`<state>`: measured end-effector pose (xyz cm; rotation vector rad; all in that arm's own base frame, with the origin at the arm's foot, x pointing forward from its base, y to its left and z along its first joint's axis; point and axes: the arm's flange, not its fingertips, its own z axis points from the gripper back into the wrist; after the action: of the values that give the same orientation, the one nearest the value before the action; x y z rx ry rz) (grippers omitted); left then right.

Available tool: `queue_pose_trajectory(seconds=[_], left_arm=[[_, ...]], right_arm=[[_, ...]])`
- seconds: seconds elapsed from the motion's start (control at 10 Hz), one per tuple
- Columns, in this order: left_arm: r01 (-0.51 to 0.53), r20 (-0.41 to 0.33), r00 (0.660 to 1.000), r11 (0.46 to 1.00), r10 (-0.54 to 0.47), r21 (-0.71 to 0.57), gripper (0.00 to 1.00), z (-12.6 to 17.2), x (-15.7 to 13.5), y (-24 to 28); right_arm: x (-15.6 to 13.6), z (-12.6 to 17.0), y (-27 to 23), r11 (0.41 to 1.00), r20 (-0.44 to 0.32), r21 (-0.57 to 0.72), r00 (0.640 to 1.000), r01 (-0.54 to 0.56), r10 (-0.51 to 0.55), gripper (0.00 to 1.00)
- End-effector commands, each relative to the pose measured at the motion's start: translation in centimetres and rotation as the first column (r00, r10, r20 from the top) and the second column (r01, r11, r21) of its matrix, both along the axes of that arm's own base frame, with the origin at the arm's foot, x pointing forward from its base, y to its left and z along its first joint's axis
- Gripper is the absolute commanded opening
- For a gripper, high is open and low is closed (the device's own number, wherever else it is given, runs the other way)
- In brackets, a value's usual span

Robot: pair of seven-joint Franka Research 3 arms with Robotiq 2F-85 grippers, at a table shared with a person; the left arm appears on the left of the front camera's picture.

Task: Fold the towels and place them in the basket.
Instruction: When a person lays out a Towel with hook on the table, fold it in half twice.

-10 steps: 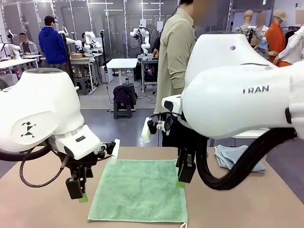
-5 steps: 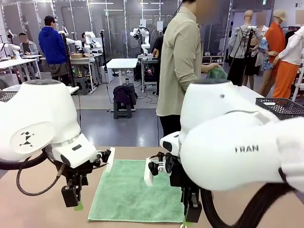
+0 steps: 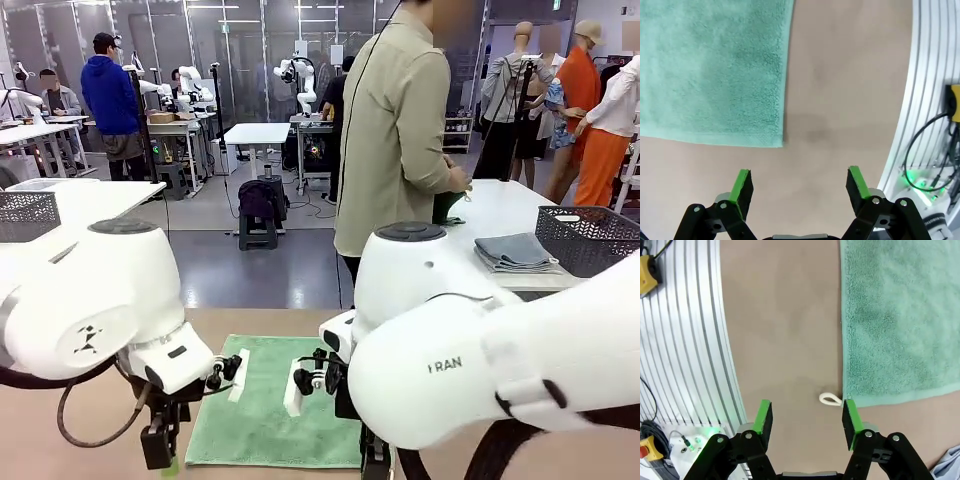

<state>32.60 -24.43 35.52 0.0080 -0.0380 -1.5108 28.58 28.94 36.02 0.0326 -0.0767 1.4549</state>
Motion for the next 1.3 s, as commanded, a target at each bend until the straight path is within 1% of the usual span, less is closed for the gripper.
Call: queue_pose_trajectory(seconds=[0.0,0.1,0.2,0.4,0.5,0.6,0.7,1.0,1.2], left_arm=[[0.022,0.033,0.999,1.000,-0.022,0.006,0.95,-1.1,-0.7,0.9],[0.041,0.032,0.999,0.999,-0.040,-0.002,0.95,-1.5,-1.1,1.0],[0.068,0.031,0.997,0.998,-0.068,-0.002,0.95,-2.0,-1.4,1.0],[0.109,0.057,0.992,0.994,-0.108,-0.010,0.95,-2.8,-1.6,0.8],[0.115,0.064,0.991,0.993,-0.115,-0.010,0.95,-3.0,-1.5,0.8],[0.094,0.075,0.993,0.996,-0.093,-0.006,0.95,-3.1,-1.2,0.9],[0.089,0.024,0.996,0.996,-0.089,-0.010,0.95,-1.4,-0.1,-0.4],[0.089,0.024,0.996,0.996,-0.089,-0.010,0.95,-1.4,-0.1,-0.4],[0.089,0.036,0.995,0.996,-0.088,-0.028,0.95,-1.8,0.1,-0.5]], right_arm=[[0.3,-1.5,0.0,0.997,0.019,-0.045,0.998,0.066,-0.065,0.87],[0.8,-2.1,-0.2,0.995,0.022,-0.056,0.997,0.081,-0.080,0.91],[1.2,-2.7,-0.4,0.996,0.048,-0.055,0.996,0.074,-0.071,1.00],[1.9,-3.3,-0.9,0.999,0.068,-0.039,0.997,0.036,-0.034,1.00],[2.3,-3.3,-1.0,0.999,0.060,-0.015,0.998,0.030,-0.029,1.00],[2.4,-2.9,-1.1,0.998,0.010,0.063,1.000,0.018,-0.018,1.00],[2.3,-2.5,-0.9,0.998,0.042,-0.036,0.998,0.044,-0.043,1.00],[2.3,-2.5,-0.9,0.998,0.042,-0.036,0.998,0.044,-0.043,1.00],[2.7,-2.7,-0.9,0.999,0.021,-0.020,0.999,0.035,-0.034,1.00]])
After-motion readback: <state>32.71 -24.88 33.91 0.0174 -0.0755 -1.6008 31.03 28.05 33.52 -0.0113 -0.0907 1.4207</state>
